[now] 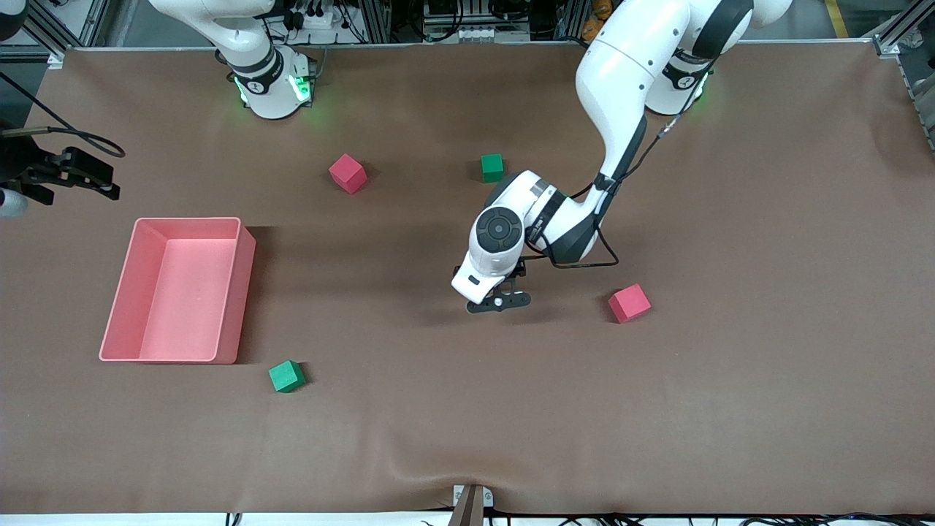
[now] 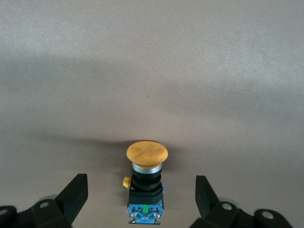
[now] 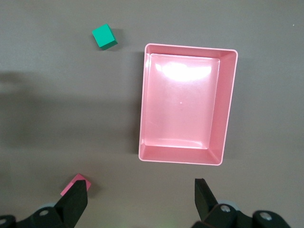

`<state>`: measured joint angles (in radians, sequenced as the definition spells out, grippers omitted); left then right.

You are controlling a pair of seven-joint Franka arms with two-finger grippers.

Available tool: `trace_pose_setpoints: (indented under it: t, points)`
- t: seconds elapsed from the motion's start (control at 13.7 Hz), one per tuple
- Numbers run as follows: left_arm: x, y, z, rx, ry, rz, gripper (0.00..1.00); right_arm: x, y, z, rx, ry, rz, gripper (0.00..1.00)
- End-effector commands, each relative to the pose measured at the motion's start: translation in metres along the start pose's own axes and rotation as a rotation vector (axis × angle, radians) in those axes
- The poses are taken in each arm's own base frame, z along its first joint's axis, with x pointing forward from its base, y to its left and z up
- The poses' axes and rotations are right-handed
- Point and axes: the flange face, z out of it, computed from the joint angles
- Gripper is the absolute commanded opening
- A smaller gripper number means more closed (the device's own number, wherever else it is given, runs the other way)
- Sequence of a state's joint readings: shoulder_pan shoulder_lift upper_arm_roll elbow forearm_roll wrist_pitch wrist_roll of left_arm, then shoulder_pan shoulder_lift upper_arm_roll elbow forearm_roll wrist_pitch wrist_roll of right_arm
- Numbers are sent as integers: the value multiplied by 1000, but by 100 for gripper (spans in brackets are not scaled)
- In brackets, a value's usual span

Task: Place and upright button with both arms
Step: 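Lower the left gripper over the button and close on its body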

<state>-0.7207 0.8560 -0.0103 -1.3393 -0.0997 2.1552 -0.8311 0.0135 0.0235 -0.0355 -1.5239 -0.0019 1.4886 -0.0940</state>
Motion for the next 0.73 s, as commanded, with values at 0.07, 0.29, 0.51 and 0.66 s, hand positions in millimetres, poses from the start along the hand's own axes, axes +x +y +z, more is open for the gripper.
trace_pose_setpoints:
  t: [0.07,0.29,0.51,0.66]
  points:
    - [1,3,10,-7,2,-30,100,-6,11,-10,2,16,21,100]
    - [2,3,14,-5,-1,-39,100,-8,12,-13,-2,13,37,100]
    - [1,3,15,-5,-4,-47,99,-9,10,-30,5,35,65,100]
    - [-2,6,13,-6,-1,-41,91,-12,9,-32,7,12,111,100]
